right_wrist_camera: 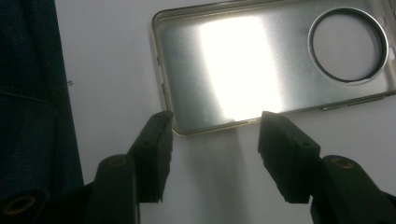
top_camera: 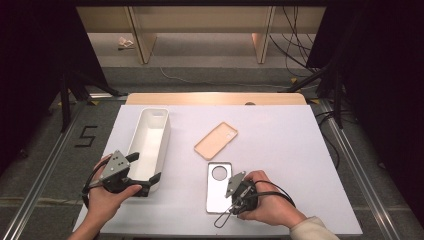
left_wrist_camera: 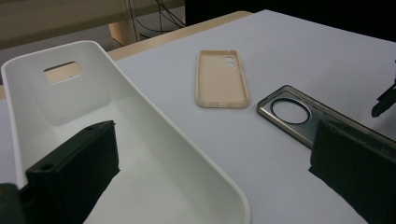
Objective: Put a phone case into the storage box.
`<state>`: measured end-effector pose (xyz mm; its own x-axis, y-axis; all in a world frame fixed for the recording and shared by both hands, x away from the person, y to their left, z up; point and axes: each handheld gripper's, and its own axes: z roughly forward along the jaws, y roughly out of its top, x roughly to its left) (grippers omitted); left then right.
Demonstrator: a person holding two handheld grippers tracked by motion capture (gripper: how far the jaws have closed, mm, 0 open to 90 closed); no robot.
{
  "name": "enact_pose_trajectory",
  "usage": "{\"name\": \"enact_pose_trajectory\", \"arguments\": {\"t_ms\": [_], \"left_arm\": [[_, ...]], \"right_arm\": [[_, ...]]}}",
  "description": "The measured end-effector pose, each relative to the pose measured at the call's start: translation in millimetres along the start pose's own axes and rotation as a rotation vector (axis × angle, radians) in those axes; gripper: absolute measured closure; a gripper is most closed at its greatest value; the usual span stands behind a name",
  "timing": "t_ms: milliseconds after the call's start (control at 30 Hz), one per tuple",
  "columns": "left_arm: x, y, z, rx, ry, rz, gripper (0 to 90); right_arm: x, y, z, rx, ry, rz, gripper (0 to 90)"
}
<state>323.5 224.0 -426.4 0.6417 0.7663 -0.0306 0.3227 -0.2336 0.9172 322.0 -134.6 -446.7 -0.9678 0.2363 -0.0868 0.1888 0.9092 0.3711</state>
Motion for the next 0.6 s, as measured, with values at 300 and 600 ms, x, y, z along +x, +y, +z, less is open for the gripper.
{"name": "enact_pose_trajectory", "arguments": {"t_ms": [300, 600], "left_arm": [[0.0, 0.1, -0.2, -0.001, -0.001, 0.0, 0.6], [0.1, 0.0, -0.1, -0.002, -0.002, -0.001, 0.5]], "right_arm": [[1.2, 20.5, 6.5, 0.075, 0.018, -0.069, 42.4], [1.5, 28.9, 14.5, 0.127, 0.038, -0.095, 42.5]]}}
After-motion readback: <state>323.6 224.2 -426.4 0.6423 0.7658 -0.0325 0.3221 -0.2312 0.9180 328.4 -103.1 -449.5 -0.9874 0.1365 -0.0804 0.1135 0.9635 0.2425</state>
